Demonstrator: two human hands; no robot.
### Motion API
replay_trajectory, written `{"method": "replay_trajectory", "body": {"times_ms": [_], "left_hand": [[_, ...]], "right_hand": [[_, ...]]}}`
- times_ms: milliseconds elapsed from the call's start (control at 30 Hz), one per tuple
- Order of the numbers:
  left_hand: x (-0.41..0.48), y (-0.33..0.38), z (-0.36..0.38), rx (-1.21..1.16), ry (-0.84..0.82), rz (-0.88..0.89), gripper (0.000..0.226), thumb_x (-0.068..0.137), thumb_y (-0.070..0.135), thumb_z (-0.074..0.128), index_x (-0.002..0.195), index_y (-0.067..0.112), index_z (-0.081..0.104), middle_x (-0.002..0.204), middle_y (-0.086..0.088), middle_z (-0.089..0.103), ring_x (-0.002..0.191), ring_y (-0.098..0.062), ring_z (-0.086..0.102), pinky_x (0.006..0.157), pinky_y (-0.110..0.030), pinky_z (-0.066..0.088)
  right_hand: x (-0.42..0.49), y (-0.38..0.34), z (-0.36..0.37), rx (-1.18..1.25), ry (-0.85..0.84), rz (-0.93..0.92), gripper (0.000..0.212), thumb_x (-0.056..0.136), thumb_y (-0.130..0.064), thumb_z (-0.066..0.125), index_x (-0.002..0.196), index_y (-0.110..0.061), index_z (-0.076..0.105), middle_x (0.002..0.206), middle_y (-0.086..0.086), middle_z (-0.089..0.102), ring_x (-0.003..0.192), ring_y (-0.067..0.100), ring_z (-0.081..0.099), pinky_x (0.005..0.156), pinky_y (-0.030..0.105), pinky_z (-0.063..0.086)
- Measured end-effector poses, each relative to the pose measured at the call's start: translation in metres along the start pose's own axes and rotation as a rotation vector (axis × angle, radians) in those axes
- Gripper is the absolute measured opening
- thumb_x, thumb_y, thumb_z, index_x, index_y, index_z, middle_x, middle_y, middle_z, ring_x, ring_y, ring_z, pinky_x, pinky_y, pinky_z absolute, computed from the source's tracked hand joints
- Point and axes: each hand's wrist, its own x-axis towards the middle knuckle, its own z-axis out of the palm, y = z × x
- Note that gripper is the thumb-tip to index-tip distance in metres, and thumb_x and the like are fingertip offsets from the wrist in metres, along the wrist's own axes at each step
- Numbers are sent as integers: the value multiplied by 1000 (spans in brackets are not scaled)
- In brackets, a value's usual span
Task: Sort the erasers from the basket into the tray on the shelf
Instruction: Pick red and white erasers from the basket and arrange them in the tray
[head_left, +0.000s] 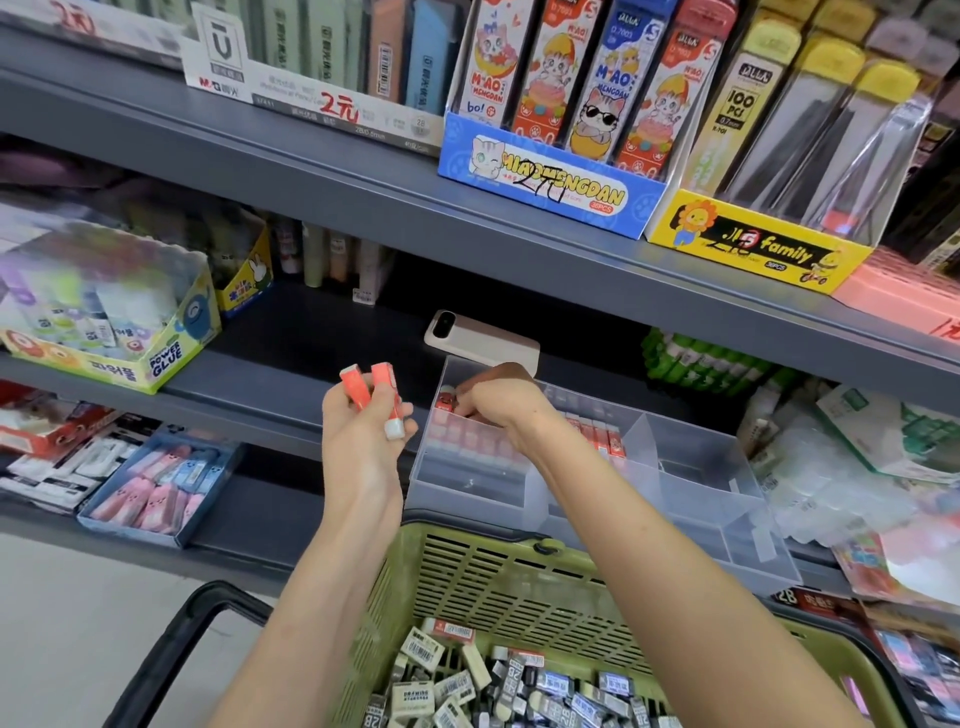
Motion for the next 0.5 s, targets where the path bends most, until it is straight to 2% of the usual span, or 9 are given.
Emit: {"method": "replay_trajectory", "body": {"times_ms": [67, 167, 300, 367, 433, 500], "left_hand": [[-1, 0, -1, 21, -7, 2, 4, 97, 18, 54, 100, 17, 56, 86, 1, 56, 73, -10, 56, 64, -24, 50], [-3, 1, 0, 80, -9, 13, 6, 93, 25, 60, 94, 19, 57, 86, 2, 58, 72, -8, 55, 56, -19, 48], [-5, 0, -1, 144, -19, 48, 8, 90, 26, 64, 93, 21, 58, 91, 0, 61, 74, -7, 54, 59, -19, 45], [-4, -1, -2, 156, -25, 56, 9, 89, 25, 65, 93, 22, 59, 94, -2, 63, 79, -9, 56, 62, -21, 45], [-4, -2, -2, 157, -48, 63, 8, 89, 20, 65, 94, 20, 58, 94, -4, 63, 80, -11, 56, 62, -21, 46], [-3, -4, -2, 172, -78, 84, 11, 89, 20, 65, 97, 19, 58, 87, -2, 61, 74, -10, 54, 61, -20, 46]], "right_hand": [[-3, 1, -1, 86, -47, -7, 34, 85, 1, 53, 118, -1, 61, 122, 17, 61, 98, 26, 61, 84, 30, 49], [-5, -1, 2, 16, -107, -22, 37, 90, -2, 47, 126, -4, 56, 130, 16, 56, 119, 29, 54, 91, 31, 46], [-5, -4, -1, -211, -120, -60, 35, 92, 1, 44, 124, -3, 58, 127, 12, 59, 115, 27, 55, 98, 33, 45], [-7, -1, -4, -154, -128, -72, 36, 91, 2, 45, 124, -3, 58, 127, 14, 59, 116, 28, 55, 97, 33, 45], [-11, 2, -5, -58, -70, -118, 33, 88, 2, 46, 117, -1, 61, 119, 18, 62, 109, 31, 59, 93, 35, 48], [-19, 5, -5, 111, 39, -224, 24, 89, -4, 49, 106, -7, 66, 97, 13, 70, 84, 23, 63, 79, 33, 54]]}}
